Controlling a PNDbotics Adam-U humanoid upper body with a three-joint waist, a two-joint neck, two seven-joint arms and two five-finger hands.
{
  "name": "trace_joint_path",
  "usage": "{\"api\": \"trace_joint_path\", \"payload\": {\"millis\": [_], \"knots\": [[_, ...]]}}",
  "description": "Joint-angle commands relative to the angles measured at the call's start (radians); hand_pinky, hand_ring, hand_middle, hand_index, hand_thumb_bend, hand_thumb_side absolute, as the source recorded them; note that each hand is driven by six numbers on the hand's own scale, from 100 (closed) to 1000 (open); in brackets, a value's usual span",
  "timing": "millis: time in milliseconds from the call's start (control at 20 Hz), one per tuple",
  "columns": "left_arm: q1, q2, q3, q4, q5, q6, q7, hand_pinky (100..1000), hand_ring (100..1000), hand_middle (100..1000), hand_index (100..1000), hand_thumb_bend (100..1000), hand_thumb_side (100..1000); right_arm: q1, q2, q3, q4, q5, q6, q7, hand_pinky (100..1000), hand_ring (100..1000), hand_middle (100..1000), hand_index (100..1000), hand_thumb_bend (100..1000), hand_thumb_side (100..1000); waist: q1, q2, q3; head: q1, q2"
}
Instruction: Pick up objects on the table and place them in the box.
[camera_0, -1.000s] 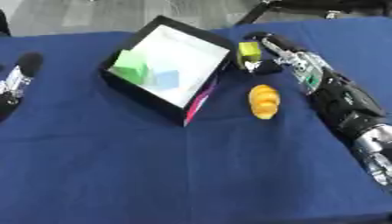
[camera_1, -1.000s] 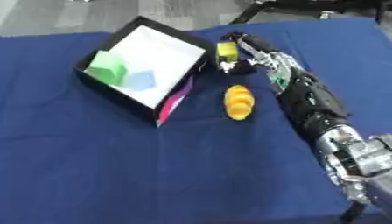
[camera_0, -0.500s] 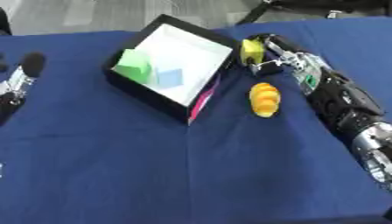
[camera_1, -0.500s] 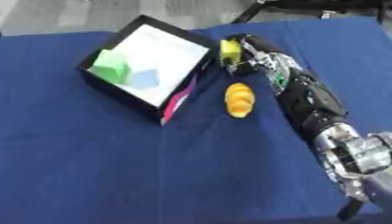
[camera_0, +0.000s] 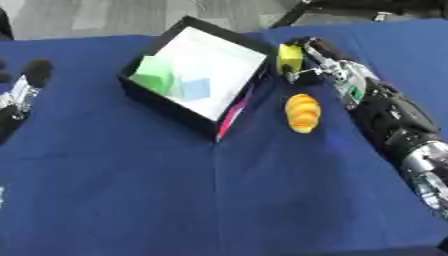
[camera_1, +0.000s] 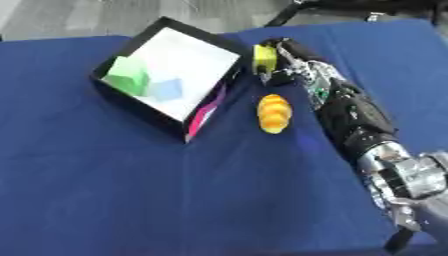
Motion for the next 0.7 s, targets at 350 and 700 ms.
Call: {"api": "trace_joint_path", "payload": {"millis": [350,700], "knots": [[-0.001,0.013,0.004,-0.012,0.008,-0.006,0.01,809,587,578,847,836,636,-0.028,-0.03,0.037,-0.196,-0.158,-0.072,0.013,773,746,397,811,100,280,-0.002,-0.014,-0.008,-0.001,-0.002],[0.002,0.013,0.003,-0.012,0.013,-0.008,0.009,808,592,579,847,835,638,-0.068,0.007,0.11,-0.356,-0.309,-0.094,0.197,787,757,419,826,100,277,0.0,-0.022,-0.003,-0.01,-0.002]]}}
